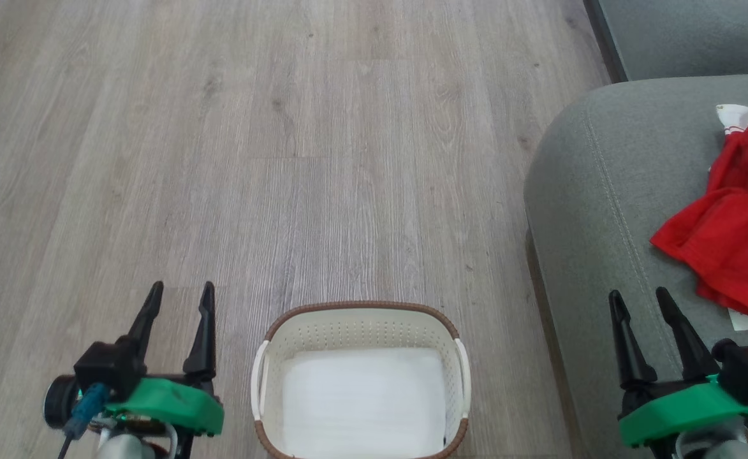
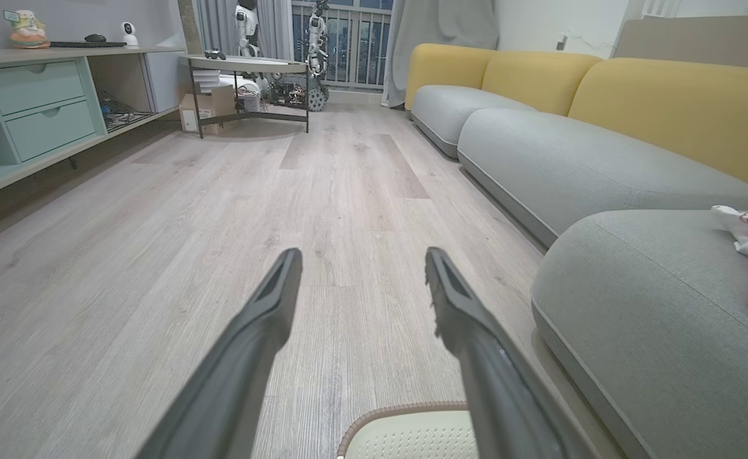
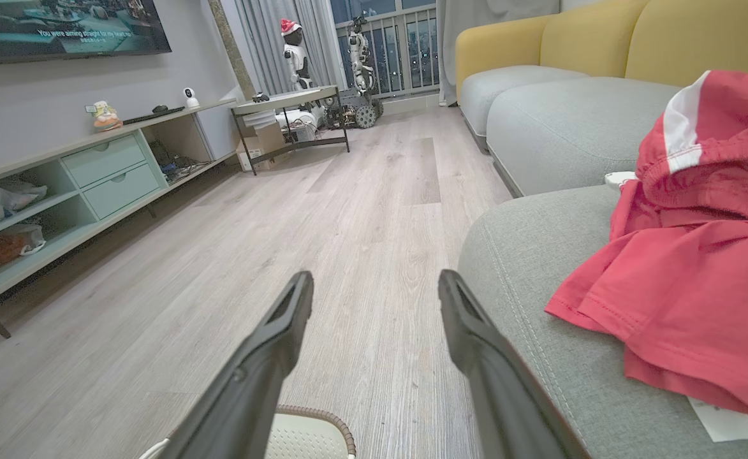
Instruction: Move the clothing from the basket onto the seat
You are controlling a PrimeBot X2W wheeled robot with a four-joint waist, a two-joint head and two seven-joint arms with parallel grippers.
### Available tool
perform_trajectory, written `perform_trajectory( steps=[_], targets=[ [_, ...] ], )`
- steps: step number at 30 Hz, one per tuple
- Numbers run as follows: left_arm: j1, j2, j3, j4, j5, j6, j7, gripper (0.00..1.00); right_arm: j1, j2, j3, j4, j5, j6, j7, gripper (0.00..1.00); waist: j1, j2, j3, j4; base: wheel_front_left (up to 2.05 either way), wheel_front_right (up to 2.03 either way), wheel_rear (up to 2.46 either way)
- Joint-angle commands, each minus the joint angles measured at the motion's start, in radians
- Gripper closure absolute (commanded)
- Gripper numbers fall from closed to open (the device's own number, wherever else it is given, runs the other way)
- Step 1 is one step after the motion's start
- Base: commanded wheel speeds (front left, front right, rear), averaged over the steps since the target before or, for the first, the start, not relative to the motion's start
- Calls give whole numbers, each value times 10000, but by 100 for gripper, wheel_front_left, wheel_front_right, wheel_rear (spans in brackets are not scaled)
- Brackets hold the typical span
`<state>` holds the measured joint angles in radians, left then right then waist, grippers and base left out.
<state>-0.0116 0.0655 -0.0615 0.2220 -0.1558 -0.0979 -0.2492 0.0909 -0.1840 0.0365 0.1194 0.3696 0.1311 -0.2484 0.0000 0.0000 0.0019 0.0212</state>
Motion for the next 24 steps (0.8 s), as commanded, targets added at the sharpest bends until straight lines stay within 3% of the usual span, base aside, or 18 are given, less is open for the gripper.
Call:
perform_trajectory(
  steps=[1, 24],
  targets=[
    [-194, 24, 418, -384, 104, -55, -126, 0, -501, -101, 166, -326, -23, -4, -133, 0, 0, 0, 0, 0, 0, 0, 0],
    [-187, -136, 647, -325, 181, -237, -126, 0, -543, -90, 213, -258, 82, -4, -133, 0, 0, 0, 6, -13, 0, 0, 0]
  ],
)
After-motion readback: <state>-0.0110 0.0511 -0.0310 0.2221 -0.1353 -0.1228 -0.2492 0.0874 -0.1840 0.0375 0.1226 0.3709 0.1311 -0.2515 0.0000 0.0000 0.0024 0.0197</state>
